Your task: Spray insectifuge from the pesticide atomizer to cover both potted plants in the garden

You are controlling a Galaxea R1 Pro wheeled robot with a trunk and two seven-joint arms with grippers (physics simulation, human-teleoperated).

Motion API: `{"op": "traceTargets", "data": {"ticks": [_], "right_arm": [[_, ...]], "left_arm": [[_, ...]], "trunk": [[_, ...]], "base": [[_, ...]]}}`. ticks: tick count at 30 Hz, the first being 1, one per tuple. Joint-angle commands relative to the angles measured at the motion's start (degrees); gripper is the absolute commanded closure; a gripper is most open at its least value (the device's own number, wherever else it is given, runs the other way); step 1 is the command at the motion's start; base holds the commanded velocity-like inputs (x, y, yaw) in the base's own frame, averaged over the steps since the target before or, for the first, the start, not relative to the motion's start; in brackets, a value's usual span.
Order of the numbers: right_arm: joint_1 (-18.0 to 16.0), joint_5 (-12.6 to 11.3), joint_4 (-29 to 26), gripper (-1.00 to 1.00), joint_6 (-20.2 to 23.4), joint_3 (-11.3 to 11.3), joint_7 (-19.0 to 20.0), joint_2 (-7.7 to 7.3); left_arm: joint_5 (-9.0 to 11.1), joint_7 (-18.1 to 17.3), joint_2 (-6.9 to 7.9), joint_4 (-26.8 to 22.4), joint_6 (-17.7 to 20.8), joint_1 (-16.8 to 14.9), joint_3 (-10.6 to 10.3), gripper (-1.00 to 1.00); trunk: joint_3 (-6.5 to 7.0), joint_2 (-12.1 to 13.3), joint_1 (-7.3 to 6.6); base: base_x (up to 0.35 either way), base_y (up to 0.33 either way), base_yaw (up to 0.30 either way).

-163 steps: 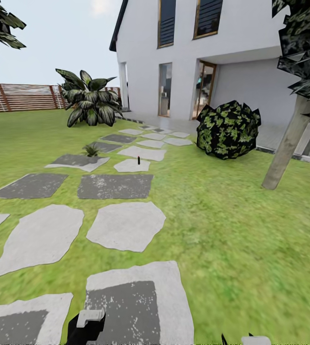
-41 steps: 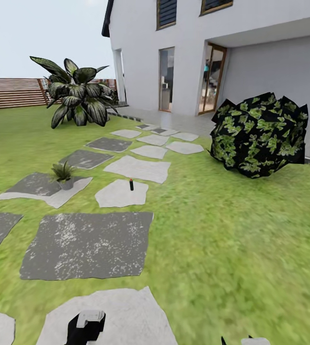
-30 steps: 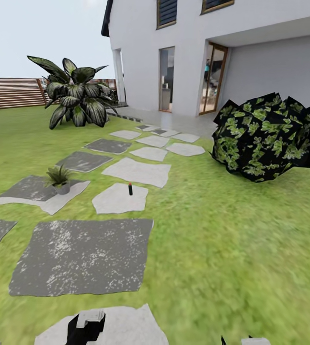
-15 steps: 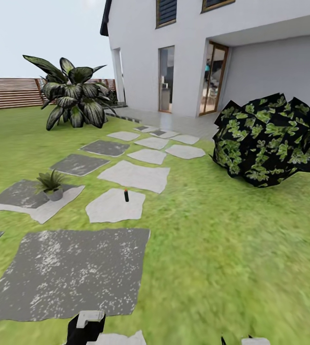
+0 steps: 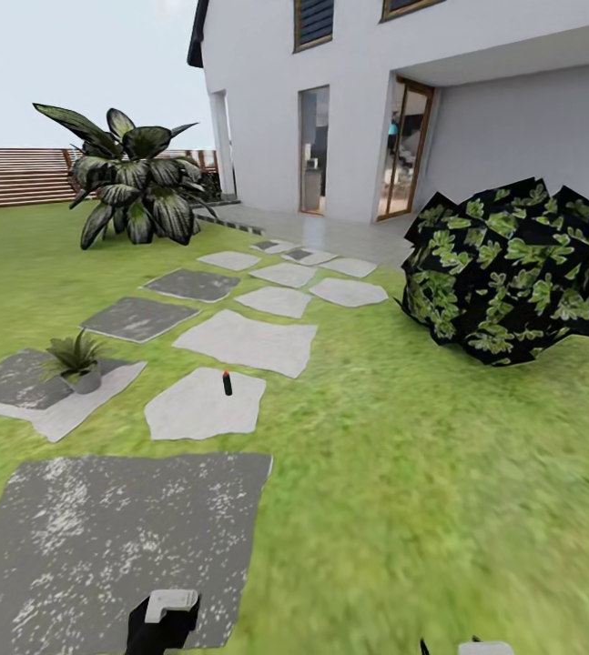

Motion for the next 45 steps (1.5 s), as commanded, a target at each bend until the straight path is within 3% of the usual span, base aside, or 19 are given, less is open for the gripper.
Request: {"op": "traceTargets", "data": {"ticks": [1, 45], "right_arm": [[0.0, 0.0, 0.0, -1.0, -0.2, 0.0, 0.0, -0.01], [0.0, 0.0, 0.0, -1.0, -0.2, 0.0, 0.0, 0.08]], "left_arm": [[0.0, 0.0, 0.03, 0.0, -0.2, 0.0, 0.0, -1.0], [0.0, 0.0, -0.05, 0.0, -0.2, 0.0, 0.0, -1.0]], "trunk": [[-0.05, 0.0, 0.02], [-0.05, 0.0, 0.02]], "base": [[0.283, -0.155, 0.0], [0.283, -0.155, 0.003]]}}
